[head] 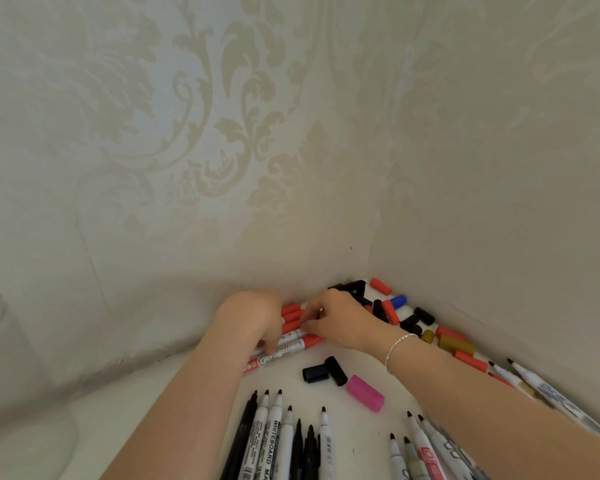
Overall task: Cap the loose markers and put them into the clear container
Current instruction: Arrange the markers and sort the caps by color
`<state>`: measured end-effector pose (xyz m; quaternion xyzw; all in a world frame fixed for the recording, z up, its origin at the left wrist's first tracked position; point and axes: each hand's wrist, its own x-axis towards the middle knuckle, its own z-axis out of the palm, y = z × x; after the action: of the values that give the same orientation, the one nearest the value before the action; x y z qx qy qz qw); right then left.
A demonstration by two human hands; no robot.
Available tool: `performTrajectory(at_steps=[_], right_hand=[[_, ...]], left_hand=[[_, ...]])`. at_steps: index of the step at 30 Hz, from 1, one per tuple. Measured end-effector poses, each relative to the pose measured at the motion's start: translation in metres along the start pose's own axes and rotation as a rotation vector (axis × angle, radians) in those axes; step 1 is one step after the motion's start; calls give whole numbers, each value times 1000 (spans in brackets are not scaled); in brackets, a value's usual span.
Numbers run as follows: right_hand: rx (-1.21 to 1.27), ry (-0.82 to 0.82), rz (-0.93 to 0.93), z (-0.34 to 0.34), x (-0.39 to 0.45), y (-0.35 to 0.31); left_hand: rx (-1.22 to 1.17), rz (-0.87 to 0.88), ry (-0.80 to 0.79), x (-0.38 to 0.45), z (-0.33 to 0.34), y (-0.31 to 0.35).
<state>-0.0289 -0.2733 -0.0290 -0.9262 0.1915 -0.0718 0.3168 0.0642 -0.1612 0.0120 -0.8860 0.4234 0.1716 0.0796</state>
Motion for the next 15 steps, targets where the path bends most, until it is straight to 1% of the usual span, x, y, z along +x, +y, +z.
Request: performTrajectory(at_steps=[3, 5, 12, 15], right_hand=[[0, 79, -19, -15, -8, -4], [-21, 98, -5, -29, -16, -6], [-127, 42, 96, -61, -57, -6], [-217, -25, 127, -68, -78, -7]], left_hand=[[-13, 23, 23, -1, -1, 0], [-48, 57, 62, -3, -3, 1], [-182, 299, 137, -27, -13, 29], [-225, 418, 157, -48, -10, 53]])
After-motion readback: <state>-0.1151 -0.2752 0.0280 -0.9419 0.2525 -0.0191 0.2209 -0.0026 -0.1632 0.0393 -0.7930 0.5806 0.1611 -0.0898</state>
